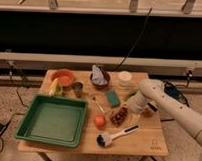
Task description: Place grapes in paper cup
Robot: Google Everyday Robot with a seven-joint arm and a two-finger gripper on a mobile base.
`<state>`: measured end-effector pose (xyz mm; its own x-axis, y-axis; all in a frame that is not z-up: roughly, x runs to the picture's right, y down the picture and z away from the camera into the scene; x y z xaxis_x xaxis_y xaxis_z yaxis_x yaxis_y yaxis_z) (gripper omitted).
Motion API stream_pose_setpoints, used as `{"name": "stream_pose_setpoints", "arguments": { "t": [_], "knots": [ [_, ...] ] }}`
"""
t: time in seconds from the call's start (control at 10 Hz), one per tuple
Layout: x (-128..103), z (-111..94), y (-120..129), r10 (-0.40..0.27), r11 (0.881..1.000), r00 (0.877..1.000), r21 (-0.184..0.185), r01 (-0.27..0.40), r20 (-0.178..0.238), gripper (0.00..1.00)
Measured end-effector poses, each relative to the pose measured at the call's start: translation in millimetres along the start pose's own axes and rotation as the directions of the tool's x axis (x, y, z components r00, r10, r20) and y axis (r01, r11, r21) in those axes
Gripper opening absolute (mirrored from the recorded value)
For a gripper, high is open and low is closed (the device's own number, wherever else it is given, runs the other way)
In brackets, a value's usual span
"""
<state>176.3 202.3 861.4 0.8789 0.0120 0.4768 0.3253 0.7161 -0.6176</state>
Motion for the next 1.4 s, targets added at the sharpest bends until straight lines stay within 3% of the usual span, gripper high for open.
{"name": "stream_pose_setpoints", "arguments": {
  "t": [0.2,0.6,1.3,1.4],
  "knots": [
    [-1,-11,-3,-0.008,1.000,1.000,0.014,0.008,-0.020,0.80],
    [-17,-52,-14,-0.042,0.998,0.997,0.042,0.044,-0.064,0.80],
    [-6,-27,-24,-0.033,0.999,0.999,0.027,0.034,-0.033,0.79],
    [-5,-25,-23,-0.031,0.999,0.999,0.026,0.031,-0.028,0.75]
  ]
}}
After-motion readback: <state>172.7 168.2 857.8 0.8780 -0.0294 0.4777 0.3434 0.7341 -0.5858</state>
